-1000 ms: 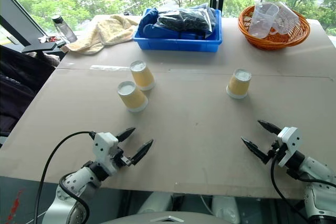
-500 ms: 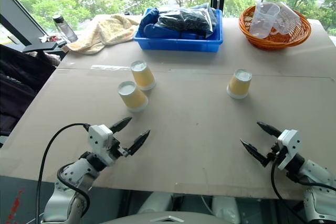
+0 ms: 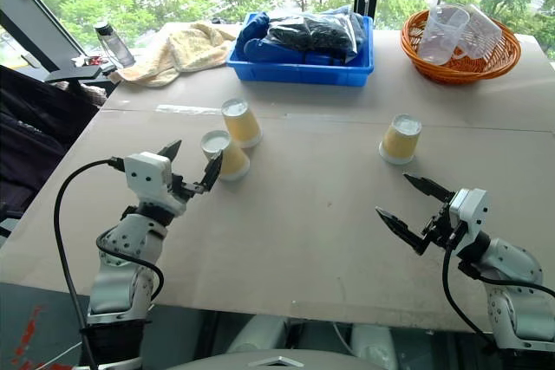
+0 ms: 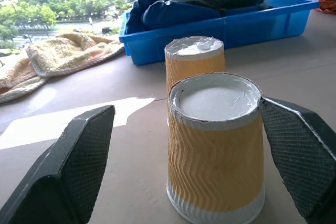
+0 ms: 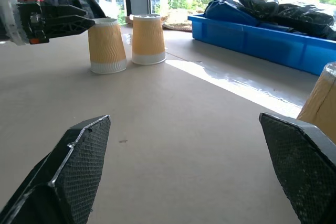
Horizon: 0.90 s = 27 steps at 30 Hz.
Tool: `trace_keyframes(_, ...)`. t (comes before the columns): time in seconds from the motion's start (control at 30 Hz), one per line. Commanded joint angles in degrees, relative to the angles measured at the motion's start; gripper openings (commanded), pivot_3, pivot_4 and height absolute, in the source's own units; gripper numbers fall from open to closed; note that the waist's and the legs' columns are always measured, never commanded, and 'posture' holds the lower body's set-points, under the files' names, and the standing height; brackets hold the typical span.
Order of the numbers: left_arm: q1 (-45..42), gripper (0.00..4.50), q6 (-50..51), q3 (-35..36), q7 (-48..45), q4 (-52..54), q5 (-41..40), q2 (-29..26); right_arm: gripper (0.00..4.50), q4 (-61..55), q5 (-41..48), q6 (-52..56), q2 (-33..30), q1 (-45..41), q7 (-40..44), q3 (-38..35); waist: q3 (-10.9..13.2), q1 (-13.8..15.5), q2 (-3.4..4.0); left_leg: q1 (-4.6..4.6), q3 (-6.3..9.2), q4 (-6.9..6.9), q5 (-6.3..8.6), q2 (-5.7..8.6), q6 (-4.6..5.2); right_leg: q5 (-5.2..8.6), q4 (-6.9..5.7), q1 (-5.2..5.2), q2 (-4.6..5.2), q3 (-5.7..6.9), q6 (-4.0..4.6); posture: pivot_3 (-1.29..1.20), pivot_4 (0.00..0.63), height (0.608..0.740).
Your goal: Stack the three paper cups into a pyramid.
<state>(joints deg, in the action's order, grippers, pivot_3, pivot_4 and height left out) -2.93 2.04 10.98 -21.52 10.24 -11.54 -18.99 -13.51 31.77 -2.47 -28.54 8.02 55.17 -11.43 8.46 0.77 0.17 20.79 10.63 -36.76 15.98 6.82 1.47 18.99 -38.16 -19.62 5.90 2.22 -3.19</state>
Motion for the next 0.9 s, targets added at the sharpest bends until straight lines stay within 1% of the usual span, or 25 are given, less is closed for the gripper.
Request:
trace_keyframes(0.03, -0.72, 4.5, 0.27, -0.73, -1.93, -1.43, -0.94, -0.74, 4.48, -3.75, 2.38, 1.53, 0.05, -0.61, -0.9, -0.29, 0.0, 0.0, 0.0, 0.0, 0.0, 0.0, 0.0, 0.0, 0.0, 0.0, 0.0, 0.0, 0.0, 0.0, 0.0, 0.0, 0.15, 0.74)
trace_keyframes(0.13, -1.55, 4.5, -0.42, -1.37, -3.76, -2.5, -1.21, -1.05, 4.48, -5.49, 4.8, 3.31, -0.08, -0.29, -0.17, -0.32, 0.0, 0.0, 0.0, -0.01, 0.0, -0.01, 0.0, 0.0, 0.0, 0.0, -0.02, 0.0, 0.0, 0.0, 0.0, 0.0, 0.15, 0.74)
trace_keyframes(0.33, -2.8, 4.5, -0.52, -1.65, -4.95, -4.28, -1.5, -1.27, 4.48, -10.66, 10.9, 6.75, -1.24, 1.54, 4.18, 0.67, 0.0, 0.03, 0.0, 0.0, 0.02, -0.08, 0.0, 0.0, 0.0, -0.01, -0.06, 0.01, 0.0, 0.0, -0.01, 0.0, 0.15, 0.74)
trace_keyframes(0.53, -3.44, 4.5, -0.47, -1.25, -4.58, -5.29, -2.35, -0.48, 4.48, -14.33, 11.78, 9.59, -2.1, 1.19, 3.0, 1.54, 0.01, 0.01, -0.02, 0.0, 0.01, -0.14, 0.0, 0.0, 0.0, -0.01, -0.14, 0.0, 0.0, 0.0, -0.02, 0.0, 0.15, 0.74)
trace_keyframes(0.9, -6.44, 4.5, -0.91, -2.58, -4.2, -8.65, -0.95, -0.17, 4.48, -13.48, 10.62, 10.59, -1.7, -1.48, 1.78, 1.46, 0.14, 0.01, -0.23, 0.08, 0.02, -0.19, 0.0, 0.0, 0.0, -0.01, -0.15, -0.05, 0.0, 0.01, -0.02, 0.0, 0.15, 0.74)
